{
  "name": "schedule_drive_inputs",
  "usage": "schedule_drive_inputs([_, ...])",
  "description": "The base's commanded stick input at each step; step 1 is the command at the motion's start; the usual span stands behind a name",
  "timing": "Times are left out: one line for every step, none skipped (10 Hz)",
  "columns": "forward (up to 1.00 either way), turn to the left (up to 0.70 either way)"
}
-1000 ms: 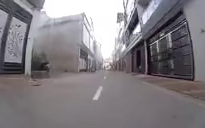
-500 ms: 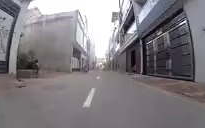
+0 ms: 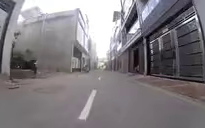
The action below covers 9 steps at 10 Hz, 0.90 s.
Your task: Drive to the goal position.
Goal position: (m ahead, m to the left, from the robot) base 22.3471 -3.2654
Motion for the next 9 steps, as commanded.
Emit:
schedule_drive_inputs([0.85, 0.0])
schedule_drive_inputs([0.85, 0.0])
schedule_drive_inputs([0.85, 0.0])
schedule_drive_inputs([0.85, 0.0])
schedule_drive_inputs([0.85, 0.0])
schedule_drive_inputs([0.85, 0.0])
schedule_drive_inputs([0.85, 0.0])
schedule_drive_inputs([0.85, 0.0])
schedule_drive_inputs([0.85, 0.0])
